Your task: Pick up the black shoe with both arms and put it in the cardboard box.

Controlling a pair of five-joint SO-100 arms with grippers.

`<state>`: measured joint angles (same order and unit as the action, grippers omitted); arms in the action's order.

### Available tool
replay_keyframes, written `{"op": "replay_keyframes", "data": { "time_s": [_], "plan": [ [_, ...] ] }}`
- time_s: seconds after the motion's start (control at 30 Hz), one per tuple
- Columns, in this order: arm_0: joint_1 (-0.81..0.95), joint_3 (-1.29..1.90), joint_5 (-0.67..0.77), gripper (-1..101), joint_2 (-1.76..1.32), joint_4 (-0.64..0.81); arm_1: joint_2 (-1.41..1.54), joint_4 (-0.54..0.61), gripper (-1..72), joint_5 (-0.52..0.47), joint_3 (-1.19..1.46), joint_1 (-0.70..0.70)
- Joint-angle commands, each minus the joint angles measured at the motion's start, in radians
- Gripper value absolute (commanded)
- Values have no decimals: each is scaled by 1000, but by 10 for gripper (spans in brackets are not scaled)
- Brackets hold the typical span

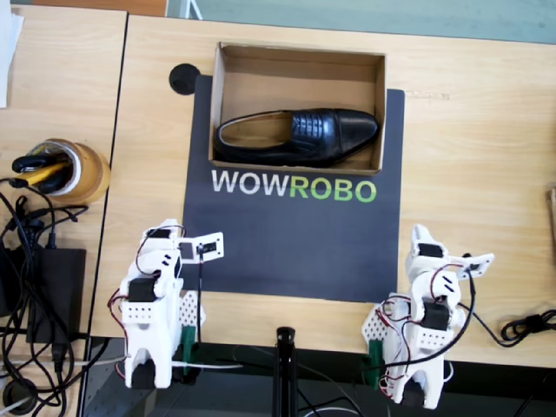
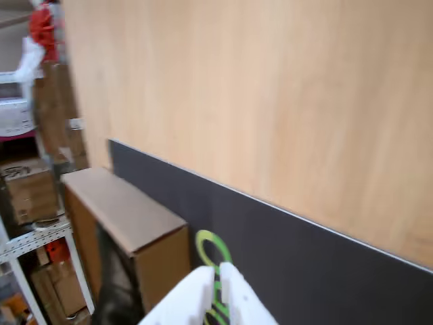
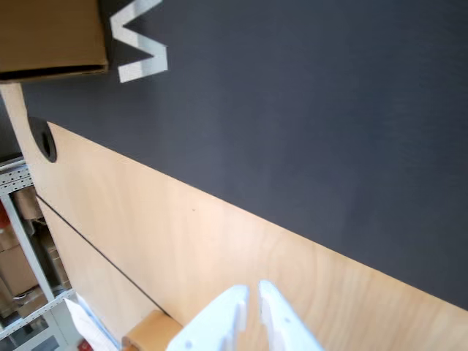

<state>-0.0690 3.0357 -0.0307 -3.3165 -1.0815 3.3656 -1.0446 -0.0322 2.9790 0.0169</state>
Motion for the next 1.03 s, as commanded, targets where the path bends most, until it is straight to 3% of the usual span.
{"op": "replay_keyframes", "data": {
  "time_s": [0.0, 0.37, 0.47, 1.0],
  "plan": [
    [-8, 15, -18, -1, -11, 12, 44, 15, -1, 21, 63, -25],
    [-8, 15, -17, -1, -11, 14, 44, 48, -1, 20, 141, -38],
    [-18, 17, -5, 2, -11, 14, 44, 48, 58, 21, 141, -38],
    [-17, 17, -6, 2, -11, 14, 44, 48, 52, 21, 141, -38]
  ]
}}
